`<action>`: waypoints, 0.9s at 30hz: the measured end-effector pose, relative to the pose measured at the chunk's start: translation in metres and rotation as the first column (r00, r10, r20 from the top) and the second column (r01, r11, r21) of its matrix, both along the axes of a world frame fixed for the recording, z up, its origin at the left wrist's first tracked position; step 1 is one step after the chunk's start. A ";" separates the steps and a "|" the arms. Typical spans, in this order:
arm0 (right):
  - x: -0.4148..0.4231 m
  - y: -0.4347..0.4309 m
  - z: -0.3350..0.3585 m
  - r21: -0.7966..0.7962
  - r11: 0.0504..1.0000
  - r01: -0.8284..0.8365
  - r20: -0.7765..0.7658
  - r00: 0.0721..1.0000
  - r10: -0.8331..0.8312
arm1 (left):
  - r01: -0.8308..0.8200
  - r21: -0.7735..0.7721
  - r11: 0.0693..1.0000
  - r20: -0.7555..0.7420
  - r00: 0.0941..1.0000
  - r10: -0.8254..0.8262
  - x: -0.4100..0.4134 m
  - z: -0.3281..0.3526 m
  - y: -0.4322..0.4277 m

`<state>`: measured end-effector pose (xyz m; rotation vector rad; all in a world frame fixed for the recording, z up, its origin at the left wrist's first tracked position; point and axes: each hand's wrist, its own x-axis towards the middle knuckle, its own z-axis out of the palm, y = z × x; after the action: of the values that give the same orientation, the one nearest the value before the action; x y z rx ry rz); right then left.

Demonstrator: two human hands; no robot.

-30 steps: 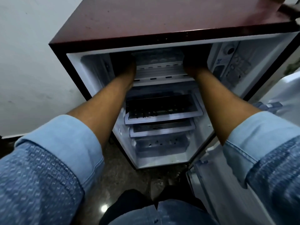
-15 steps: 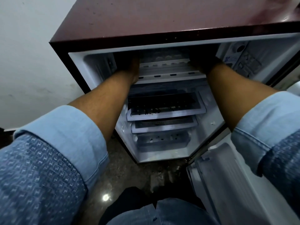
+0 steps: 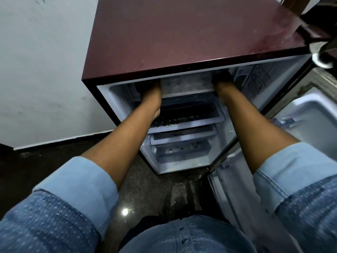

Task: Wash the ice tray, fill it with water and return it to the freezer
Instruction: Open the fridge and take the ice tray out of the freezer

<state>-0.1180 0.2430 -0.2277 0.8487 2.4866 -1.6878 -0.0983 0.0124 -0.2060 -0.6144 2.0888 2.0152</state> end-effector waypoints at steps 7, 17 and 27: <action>0.052 -0.009 -0.006 -0.284 0.942 0.176 -0.011 0.982 -0.187 | -0.210 0.125 0.970 0.050 0.977 0.205 0.035 0.010 -0.010; 0.154 -0.024 -0.014 -0.354 0.894 0.274 0.102 0.962 -0.254 | -0.177 0.341 0.923 0.312 0.948 0.067 0.094 0.014 -0.048; 0.252 -0.067 0.031 -0.493 0.823 0.282 0.067 0.955 -0.288 | -0.060 0.376 0.925 0.309 0.949 -0.064 0.147 0.015 -0.090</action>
<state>0.1338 0.1759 -0.1970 1.1762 1.8309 -2.2822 0.0483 -0.0779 -0.1908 -0.7952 1.4626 2.0771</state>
